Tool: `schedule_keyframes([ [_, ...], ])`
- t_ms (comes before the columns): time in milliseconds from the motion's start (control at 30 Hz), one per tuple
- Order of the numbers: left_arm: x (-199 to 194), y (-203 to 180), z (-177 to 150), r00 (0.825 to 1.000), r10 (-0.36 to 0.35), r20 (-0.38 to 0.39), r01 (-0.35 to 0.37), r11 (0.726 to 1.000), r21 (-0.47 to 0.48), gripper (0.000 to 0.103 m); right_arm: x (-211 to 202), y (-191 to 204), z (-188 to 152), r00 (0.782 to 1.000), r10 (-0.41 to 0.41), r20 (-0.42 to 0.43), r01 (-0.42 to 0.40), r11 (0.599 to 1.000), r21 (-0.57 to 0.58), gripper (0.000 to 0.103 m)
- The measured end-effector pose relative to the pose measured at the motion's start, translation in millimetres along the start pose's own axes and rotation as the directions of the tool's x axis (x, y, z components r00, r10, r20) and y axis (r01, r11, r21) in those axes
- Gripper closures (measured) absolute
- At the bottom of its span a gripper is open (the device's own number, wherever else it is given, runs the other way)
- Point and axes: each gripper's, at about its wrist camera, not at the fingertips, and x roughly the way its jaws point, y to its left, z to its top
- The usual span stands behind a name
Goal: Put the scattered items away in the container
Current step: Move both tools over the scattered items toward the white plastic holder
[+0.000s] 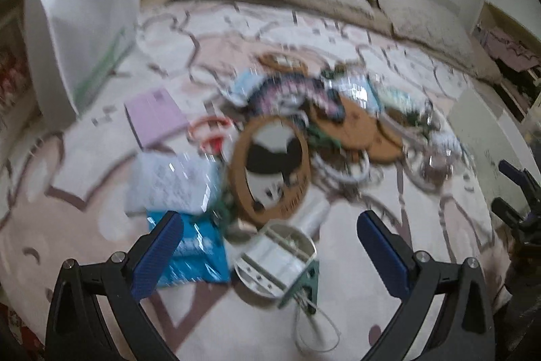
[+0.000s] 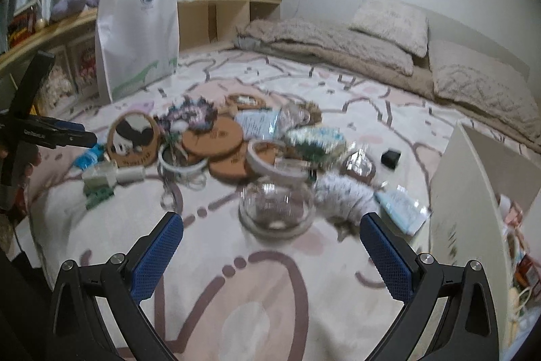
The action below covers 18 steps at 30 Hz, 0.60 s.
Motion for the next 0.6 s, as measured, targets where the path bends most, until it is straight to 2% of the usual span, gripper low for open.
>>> schedule_keyframes([
  [167,21,-7,-10,0.995,-0.003,-0.099,0.005,1.0,0.018,0.0,18,-1,-16,0.999,0.003,-0.054,-0.002,1.0,0.019,0.0],
  [400,49,-12,-19,0.985,-0.004,-0.172,0.014,0.998,0.056,0.0,33,-4,-29,0.994,0.019,-0.111,-0.014,0.999,0.052,0.0],
  [500,53,-22,-24,0.981,-0.026,-0.194,0.044,0.995,0.087,0.0,41,-4,-37,0.988,0.029,-0.152,-0.019,0.998,0.065,0.0],
  [600,49,-31,-25,0.973,-0.116,-0.199,0.135,0.987,0.088,0.0,50,-2,-45,0.98,0.027,-0.199,-0.013,0.997,0.071,0.0],
])
